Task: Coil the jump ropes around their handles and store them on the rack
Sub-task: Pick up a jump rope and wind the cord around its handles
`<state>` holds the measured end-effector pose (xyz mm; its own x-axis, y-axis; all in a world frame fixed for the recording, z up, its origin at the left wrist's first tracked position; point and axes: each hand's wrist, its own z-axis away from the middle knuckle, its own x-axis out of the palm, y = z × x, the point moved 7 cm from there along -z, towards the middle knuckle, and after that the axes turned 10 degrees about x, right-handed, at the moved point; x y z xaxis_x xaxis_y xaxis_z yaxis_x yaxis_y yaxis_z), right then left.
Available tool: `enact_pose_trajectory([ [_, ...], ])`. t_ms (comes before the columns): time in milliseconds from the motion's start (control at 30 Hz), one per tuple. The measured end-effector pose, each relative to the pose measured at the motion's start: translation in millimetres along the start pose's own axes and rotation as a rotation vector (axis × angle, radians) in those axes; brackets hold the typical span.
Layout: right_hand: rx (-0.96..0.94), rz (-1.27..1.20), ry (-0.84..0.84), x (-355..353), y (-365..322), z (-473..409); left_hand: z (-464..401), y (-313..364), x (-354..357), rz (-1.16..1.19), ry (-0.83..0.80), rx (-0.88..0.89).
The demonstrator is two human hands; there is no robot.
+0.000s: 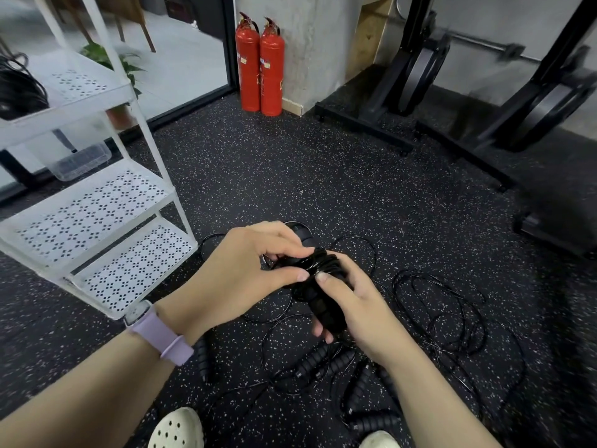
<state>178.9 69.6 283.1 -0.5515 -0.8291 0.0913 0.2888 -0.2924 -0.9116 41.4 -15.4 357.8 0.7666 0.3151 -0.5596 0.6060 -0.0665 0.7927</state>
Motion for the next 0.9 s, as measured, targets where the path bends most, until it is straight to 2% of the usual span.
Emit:
enact_pose_trajectory([
  [100,-0.003,-0.023,0.012,-3,1,0,0,-1,6,-0.019,-0.005,-0.015],
  [367,0.063,-0.131,0.094,-10,15,-5,-1,10,27,-0.309,-0.101,0.167],
  [700,0.121,-0.050,0.197,-8,18,-7,-6,12,40,-0.605,-0.098,0.103],
  [900,0.146,0.066,0.254,-3,18,-7,-8,6,46,-0.784,-0.153,0.062],
])
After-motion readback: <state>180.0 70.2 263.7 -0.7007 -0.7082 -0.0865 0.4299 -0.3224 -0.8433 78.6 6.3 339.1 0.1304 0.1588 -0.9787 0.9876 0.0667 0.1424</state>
